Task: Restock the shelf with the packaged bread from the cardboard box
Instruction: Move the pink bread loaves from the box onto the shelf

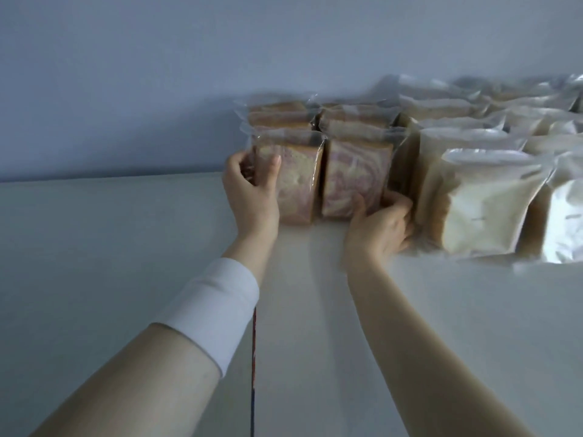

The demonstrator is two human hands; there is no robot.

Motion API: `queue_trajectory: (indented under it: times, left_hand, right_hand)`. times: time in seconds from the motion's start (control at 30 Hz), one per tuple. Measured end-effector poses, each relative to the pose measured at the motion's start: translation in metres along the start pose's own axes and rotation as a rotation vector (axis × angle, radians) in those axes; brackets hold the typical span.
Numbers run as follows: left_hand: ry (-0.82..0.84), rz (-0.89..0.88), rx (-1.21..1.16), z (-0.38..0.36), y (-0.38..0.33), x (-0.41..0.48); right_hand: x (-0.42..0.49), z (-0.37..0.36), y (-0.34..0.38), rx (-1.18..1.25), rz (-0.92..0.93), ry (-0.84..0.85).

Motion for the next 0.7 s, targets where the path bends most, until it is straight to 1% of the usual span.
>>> queue_trajectory:
  times: [0.1,0.17,0.23,0.3,0.37,0.4,0.47,0.53,0.63,0.7]
  left_hand:
    - [0.007,0.015,0.062,0.001,-0.004,-0.005]
    - [0.052,0.042,0.112,0.003,-0.008,-0.008]
    - [0.096,0.032,0.19,0.01,-0.017,-0.016]
    - [0.101,-0.063,0.375,0.024,-0.035,-0.03]
    - [0.155,-0.266,0.578,0.031,-0.065,-0.054]
    - [0.247,-0.385,0.65,0.025,-0.079,-0.07]
    - [0.55,-0.583,0.758,-0.001,-0.101,-0.109]
    - [0.839,-0.691,0.811,-0.03,-0.116,-0.155]
    - [1.093,-0.818,0.797,-0.071,-0.144,-0.226]
    - [1.202,-0.939,0.741,-0.099,-0.169,-0.278]
  right_hand:
    - [-0.004,-0.004,0.003,-0.15,0.072,0.068]
    - [-0.014,-0.003,0.005,-0.242,0.163,0.138]
    - [-0.026,0.005,0.007,-0.293,0.261,0.167]
    - [-0.037,0.018,0.009,-0.319,0.379,0.183]
    - [-0.049,0.032,0.01,-0.348,0.52,0.222]
    - [-0.055,0.041,0.009,-0.377,0.595,0.237]
    - [-0.061,0.067,0.002,-0.461,0.711,0.244]
    - [-0.058,0.105,-0.012,-0.551,0.74,0.217]
    - [-0.038,0.176,-0.042,-0.725,0.73,0.119]
    - [-0.022,0.234,-0.074,-0.81,0.652,0.036]
Point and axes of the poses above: each hand's wrist, its own x-axis towards the middle knuckle, its own z-axis out of the back of the hand, y = z × x, the point moved 9 cm from there along x, towards the middle knuckle, and after that the axes turned 10 degrees about -z, right-handed, at the moved point
